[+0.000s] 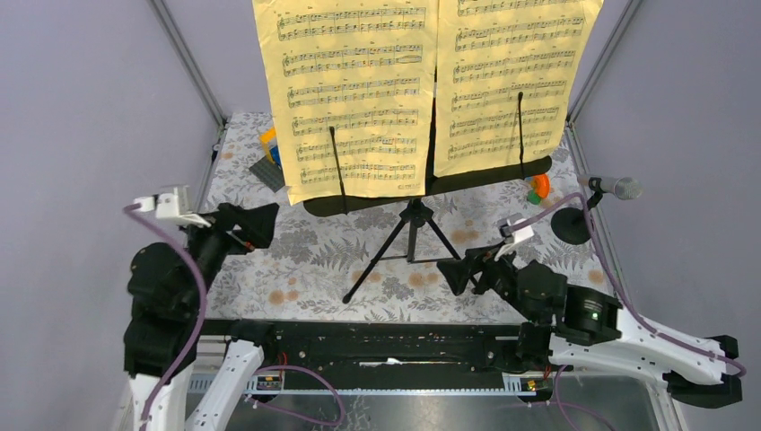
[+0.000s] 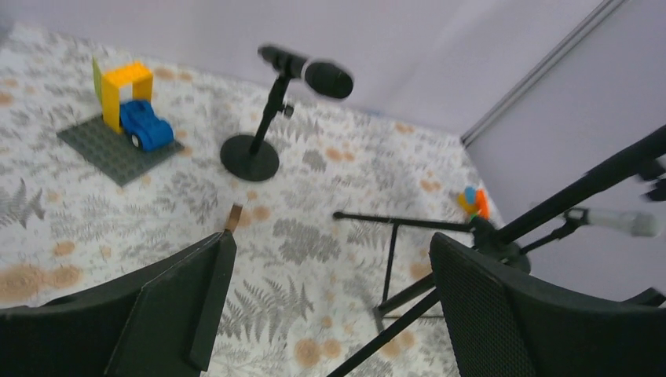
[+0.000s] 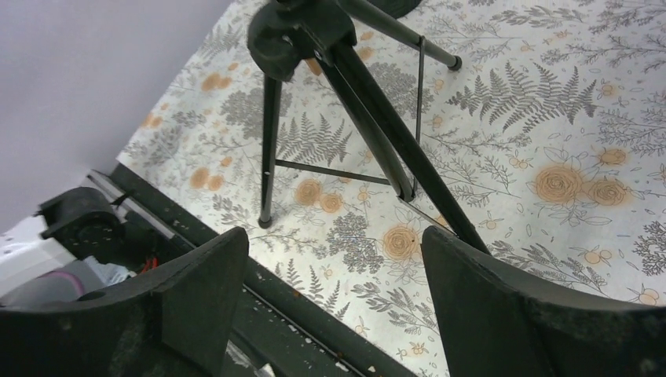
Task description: Pack up the instrument practice props
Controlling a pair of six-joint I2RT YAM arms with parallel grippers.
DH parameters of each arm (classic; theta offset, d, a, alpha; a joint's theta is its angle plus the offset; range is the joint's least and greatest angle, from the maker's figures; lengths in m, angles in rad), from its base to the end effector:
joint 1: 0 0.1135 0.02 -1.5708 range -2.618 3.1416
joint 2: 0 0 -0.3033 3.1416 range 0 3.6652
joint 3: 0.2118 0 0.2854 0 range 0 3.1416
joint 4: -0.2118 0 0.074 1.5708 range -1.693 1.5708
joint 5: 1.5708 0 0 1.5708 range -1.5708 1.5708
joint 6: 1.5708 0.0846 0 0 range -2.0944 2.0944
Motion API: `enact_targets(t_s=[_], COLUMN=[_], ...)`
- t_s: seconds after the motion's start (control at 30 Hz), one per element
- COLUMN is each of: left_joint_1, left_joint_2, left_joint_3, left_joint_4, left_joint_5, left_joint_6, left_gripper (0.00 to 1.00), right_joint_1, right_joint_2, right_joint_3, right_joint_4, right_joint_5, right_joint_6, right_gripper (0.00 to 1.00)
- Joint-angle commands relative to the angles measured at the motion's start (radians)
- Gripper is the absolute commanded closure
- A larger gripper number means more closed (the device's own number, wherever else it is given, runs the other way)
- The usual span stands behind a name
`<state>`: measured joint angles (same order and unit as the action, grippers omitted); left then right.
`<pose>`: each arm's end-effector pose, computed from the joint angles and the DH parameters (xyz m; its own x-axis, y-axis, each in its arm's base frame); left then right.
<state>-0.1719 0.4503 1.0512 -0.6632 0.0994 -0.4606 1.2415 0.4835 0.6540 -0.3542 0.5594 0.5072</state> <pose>0.0981 -0.0256 0.4429 -0.1740 -0.4187 -0.8913 0.2126 0.8678 -0.4491 0.0941 0.1364 0.3344 -0.3593 0.2219 -0.9065 -0.5249 0.7551 0.3928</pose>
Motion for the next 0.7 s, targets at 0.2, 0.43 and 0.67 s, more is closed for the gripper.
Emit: enact_targets(t_s=[0.2, 0.43, 0.67], left_joint_1=[0.005, 0.005, 0.005], left_joint_2=[-0.001, 0.052, 0.084], left_joint_3=[0.317, 0.490, 0.540], left_joint_4=[-0.217, -0.257, -0.256], left_joint_5=[-0.149, -0.139, -0.116], left_joint_6=[-0.056, -0.019, 0.013], left_gripper=[0.01, 0.01, 0.01], right_joint_1=[0.004, 0.003, 0.004], right_joint_2=[-0.127, -0.059, 0.131], right_joint_3=[0.173, 0.293, 0.401], right_joint_4=[-0.133, -0.172, -0.187], right_joint_5=[-0.225, -0.367, -0.453], right_joint_6=[-0.005, -0.101, -0.287], right_gripper=[0.11, 0.10, 0.06])
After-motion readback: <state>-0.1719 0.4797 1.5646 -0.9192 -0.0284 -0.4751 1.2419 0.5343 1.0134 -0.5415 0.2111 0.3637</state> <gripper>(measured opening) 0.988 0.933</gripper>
